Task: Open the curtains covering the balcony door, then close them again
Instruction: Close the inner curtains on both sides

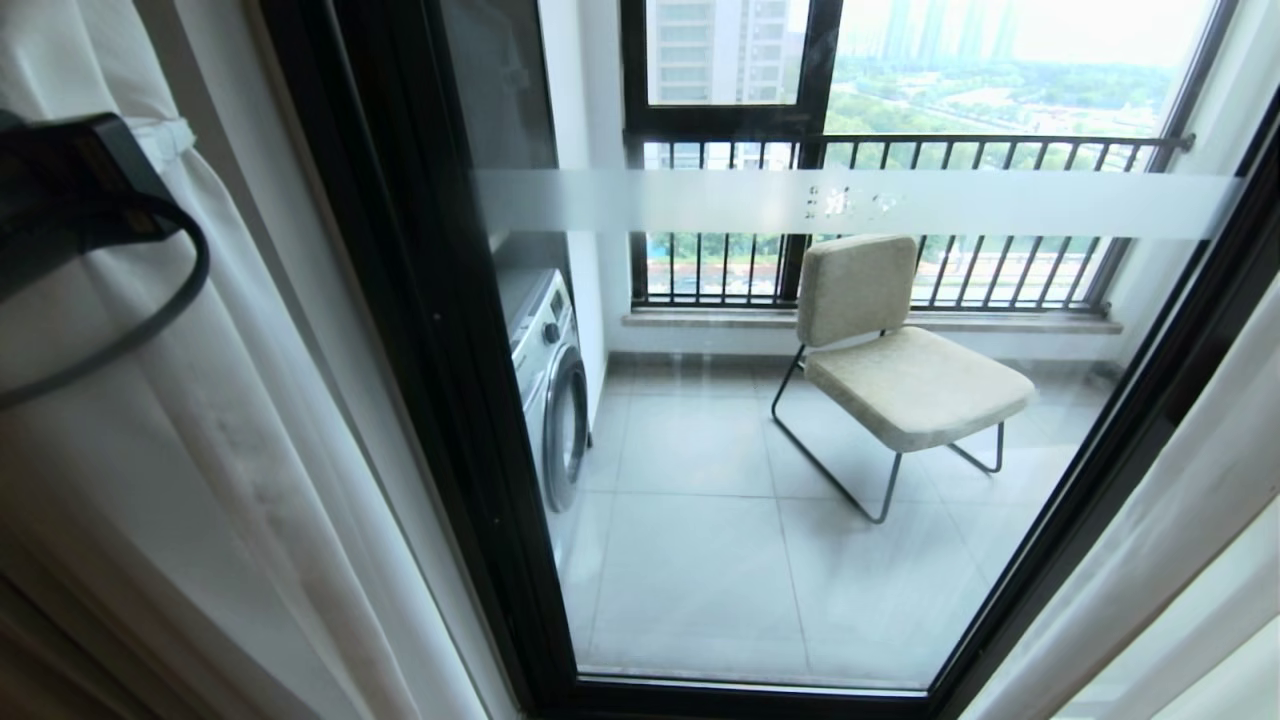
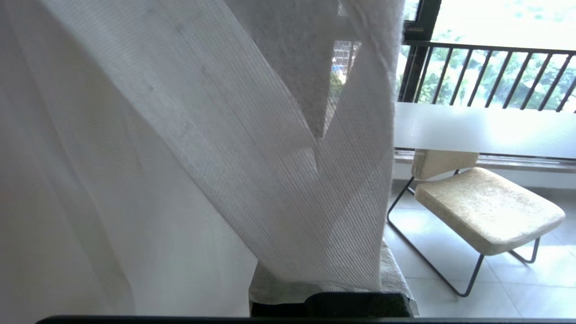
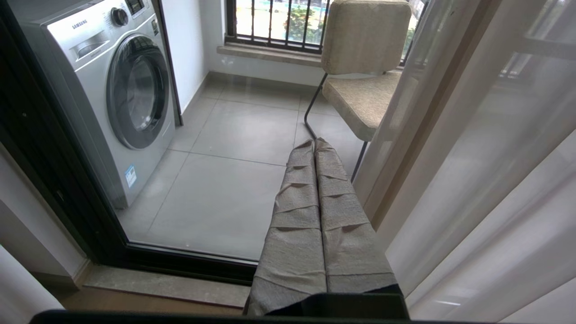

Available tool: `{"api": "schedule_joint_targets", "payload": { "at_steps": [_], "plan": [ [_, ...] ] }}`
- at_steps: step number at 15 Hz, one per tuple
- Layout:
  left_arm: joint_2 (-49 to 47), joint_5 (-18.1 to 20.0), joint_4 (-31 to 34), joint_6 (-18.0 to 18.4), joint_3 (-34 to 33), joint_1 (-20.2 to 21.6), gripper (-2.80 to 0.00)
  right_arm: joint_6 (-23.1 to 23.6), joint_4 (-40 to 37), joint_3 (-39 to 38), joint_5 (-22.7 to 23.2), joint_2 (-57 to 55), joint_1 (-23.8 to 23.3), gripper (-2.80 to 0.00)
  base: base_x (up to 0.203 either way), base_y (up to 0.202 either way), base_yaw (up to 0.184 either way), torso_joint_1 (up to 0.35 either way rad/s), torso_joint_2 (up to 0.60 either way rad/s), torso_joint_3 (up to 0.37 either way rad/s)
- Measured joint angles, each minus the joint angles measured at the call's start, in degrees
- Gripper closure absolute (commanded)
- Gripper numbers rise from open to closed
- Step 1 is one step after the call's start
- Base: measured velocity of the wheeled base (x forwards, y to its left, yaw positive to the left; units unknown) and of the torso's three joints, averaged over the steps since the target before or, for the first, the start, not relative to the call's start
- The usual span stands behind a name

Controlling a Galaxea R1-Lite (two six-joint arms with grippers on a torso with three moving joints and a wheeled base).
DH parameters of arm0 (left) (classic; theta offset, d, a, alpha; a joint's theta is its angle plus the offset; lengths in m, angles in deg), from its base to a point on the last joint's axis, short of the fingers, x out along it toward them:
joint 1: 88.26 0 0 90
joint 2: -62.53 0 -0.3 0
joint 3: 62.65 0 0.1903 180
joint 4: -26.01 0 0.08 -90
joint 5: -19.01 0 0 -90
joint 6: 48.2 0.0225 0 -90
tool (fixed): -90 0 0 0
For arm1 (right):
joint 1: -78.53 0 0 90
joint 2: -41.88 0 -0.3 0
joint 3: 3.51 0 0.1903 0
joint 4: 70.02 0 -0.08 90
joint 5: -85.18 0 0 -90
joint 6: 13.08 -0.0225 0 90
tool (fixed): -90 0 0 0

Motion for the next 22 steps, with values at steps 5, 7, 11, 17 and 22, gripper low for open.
{"api": "schedule_joint_targets", "payload": {
  "at_steps": [5,7,11,17,22],
  "plan": [
    [0.4,-0.1,0.0,-0.1,-0.6,-0.5,0.0,0.0,0.0,0.0,0.0,0.0,0.0,0.0,0.001,-0.071,0.005,-0.001,0.0,0.001],
    [0.4,0.0,0.0,-0.1,-0.8,-0.5,0.0,0.0,0.0,0.0,0.0,0.0,0.0,0.0,0.0,-0.197,-0.005,0.003,0.0,0.003],
    [0.5,0.1,0.0,-0.1,-1.0,-0.5,0.0,0.0,0.0,0.0,0.0,0.0,0.0,0.0,0.0,-0.191,0.001,0.0,0.0,0.002],
    [0.5,0.1,0.0,-0.1,-1.3,-0.5,0.0,0.0,0.0,0.0,0.0,0.0,0.0,0.0,0.0,-0.194,-0.001,0.001,0.0,0.001],
    [0.5,0.2,0.0,-0.1,-1.3,-0.6,0.0,0.0,0.0,0.0,0.0,0.0,0.0,0.0,0.0,-0.191,0.003,0.004,0.0,0.001]
  ]
}}
